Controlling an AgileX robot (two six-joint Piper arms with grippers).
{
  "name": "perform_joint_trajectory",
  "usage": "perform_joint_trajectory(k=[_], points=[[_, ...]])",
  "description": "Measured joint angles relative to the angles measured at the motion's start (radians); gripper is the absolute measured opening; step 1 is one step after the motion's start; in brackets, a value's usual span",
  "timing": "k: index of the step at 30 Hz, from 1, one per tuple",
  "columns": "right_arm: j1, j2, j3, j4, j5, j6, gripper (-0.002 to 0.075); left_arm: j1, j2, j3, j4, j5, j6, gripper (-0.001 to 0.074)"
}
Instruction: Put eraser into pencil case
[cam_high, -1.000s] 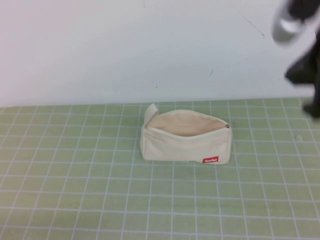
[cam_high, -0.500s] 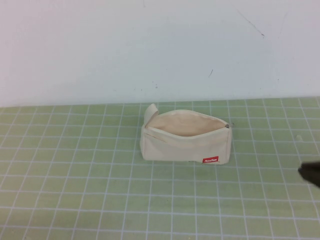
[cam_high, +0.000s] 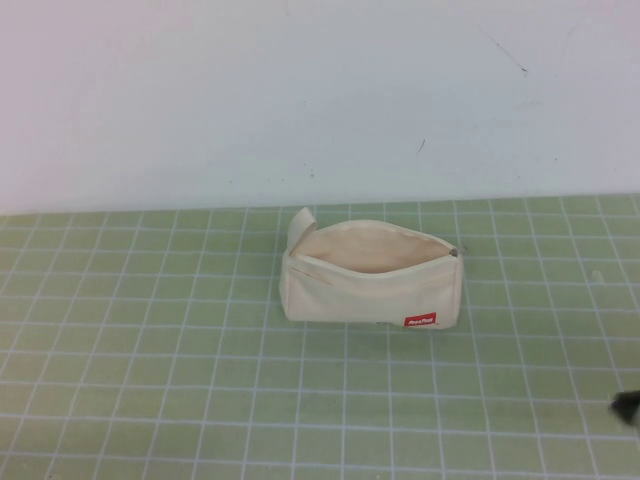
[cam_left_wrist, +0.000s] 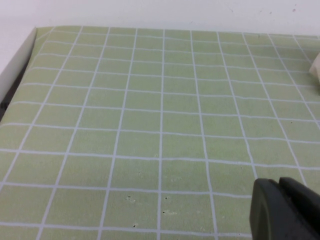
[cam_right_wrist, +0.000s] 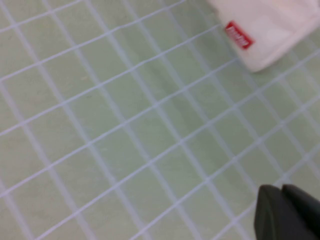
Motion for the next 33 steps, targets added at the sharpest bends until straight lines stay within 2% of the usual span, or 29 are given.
perform_joint_trajectory(k=[4, 9, 12, 17, 21, 26, 33], points=[[-0.117, -0.160, 0.064, 0.001, -0.058, -0.002, 0.0000, 0.000, 0.000, 0.000, 0.003, 0.000, 0.000, -0.0001], [-0.372, -0.427, 0.237, 0.020, -0.158, -0.002, 0.0000, 0.000, 0.000, 0.000, 0.003, 0.000, 0.000, -0.0001], [-0.495, -0.579, 0.336, 0.022, -0.186, -0.002, 0.0000, 0.000, 0.000, 0.000, 0.003, 0.000, 0.000, -0.0001], [-0.632, -0.802, 0.485, 0.076, -0.193, -0.002, 0.0000, 0.000, 0.000, 0.000, 0.003, 0.000, 0.000, -0.0001], [-0.691, -0.894, 0.577, 0.138, -0.186, -0.002, 0.0000, 0.000, 0.000, 0.000, 0.003, 0.000, 0.000, -0.0001], [-0.697, -0.898, 0.593, 0.188, -0.096, -0.002, 0.0000, 0.000, 0.000, 0.000, 0.003, 0.000, 0.000, -0.0001], [-0.700, -0.898, 0.591, 0.203, -0.085, -0.002, 0.0000, 0.000, 0.000, 0.000, 0.004, 0.000, 0.000, -0.0001]])
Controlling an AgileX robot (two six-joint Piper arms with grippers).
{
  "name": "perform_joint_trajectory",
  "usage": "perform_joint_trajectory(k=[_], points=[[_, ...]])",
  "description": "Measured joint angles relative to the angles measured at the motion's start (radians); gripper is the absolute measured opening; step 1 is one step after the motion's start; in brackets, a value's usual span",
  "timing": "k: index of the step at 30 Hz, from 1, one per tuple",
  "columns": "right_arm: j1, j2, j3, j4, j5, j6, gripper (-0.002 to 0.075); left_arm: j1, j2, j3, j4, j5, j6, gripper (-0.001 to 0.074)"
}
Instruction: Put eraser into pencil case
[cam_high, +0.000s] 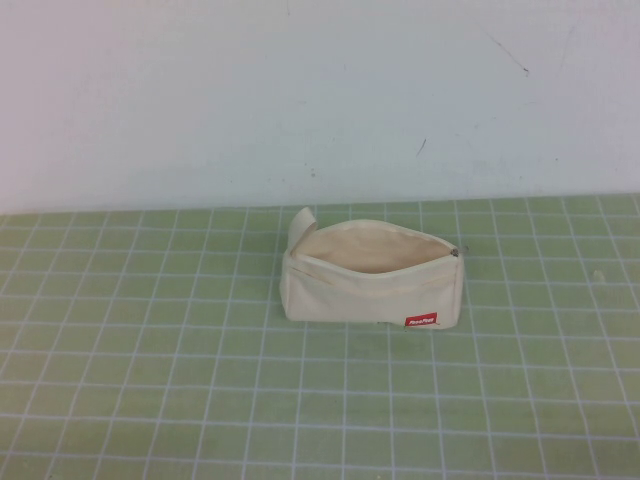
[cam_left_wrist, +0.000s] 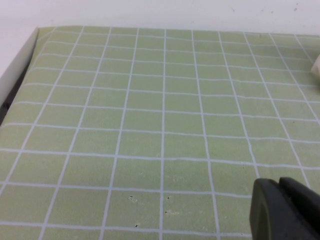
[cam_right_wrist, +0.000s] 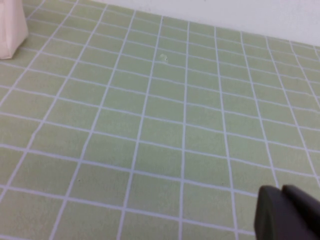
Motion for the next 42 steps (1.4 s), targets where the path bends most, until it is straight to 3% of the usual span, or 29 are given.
perform_joint_trajectory(k=[5, 11, 14, 23, 30, 42], points=[[0.000, 0.000, 0.000, -0.008, 0.000, 0.013, 0.0000, 0.000, 0.000, 0.000, 0.002, 0.000, 0.000, -0.0001], [0.000, 0.000, 0.000, -0.206, -0.005, 0.314, 0.0000, 0.000, 0.000, 0.000, 0.002, 0.000, 0.000, -0.0001], [0.000, 0.000, 0.000, -0.258, -0.005, 0.384, 0.0000, 0.000, 0.000, 0.000, 0.002, 0.000, 0.000, -0.0001], [-0.002, 0.000, -0.002, -0.270, -0.001, 0.408, 0.0000, 0.000, 0.000, 0.000, 0.002, 0.000, 0.000, -0.0001], [0.080, 0.000, -0.002, -0.273, -0.001, 0.408, 0.0000, 0.000, 0.000, 0.000, 0.002, 0.001, 0.000, -0.0001], [0.086, 0.000, -0.002, -0.275, 0.003, 0.441, 0.0000, 0.000, 0.000, 0.000, 0.002, 0.001, 0.000, -0.0001]])
